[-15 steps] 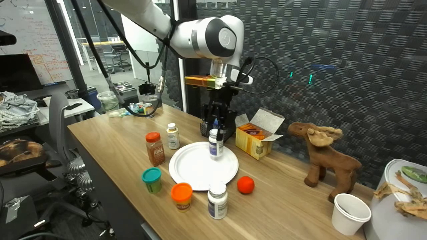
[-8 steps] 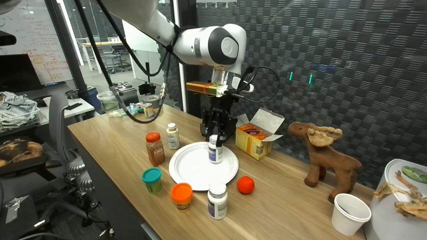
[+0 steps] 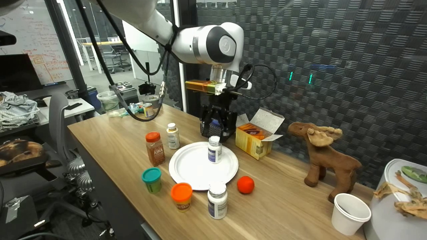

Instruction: Put the objects surrounding the plate on to the plate.

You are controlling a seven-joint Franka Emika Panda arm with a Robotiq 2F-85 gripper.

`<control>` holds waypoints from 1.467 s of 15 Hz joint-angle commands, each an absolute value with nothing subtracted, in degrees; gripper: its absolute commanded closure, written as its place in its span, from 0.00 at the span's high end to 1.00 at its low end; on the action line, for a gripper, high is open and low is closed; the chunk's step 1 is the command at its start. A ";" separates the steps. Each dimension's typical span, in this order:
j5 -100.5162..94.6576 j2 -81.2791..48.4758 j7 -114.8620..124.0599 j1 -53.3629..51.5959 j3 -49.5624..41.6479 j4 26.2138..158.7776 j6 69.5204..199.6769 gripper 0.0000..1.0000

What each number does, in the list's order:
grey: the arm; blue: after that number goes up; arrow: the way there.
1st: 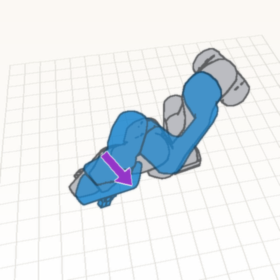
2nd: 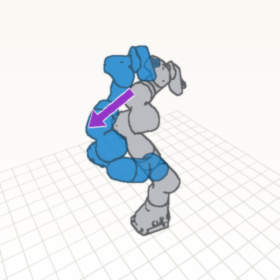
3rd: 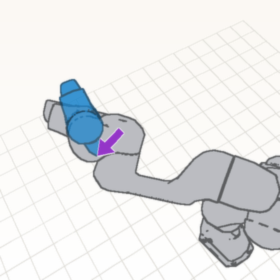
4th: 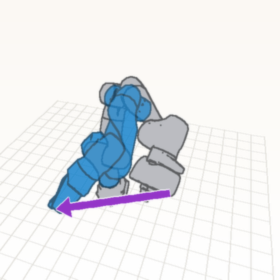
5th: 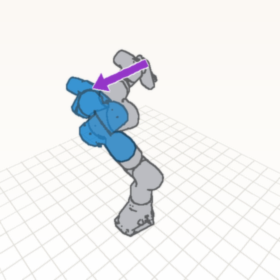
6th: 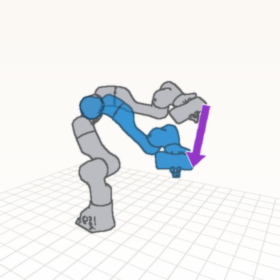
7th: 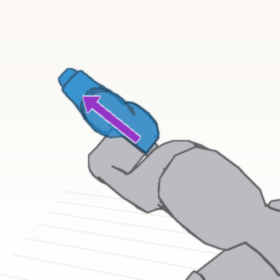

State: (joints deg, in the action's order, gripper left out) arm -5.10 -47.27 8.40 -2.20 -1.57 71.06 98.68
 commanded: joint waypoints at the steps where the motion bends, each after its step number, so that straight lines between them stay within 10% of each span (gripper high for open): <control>1: -4.96 -38.89 11.26 -3.92 -1.78 78.41 103.18 1.00; 22: -9.82 -19.54 12.72 -11.57 4.16 105.78 117.91 1.00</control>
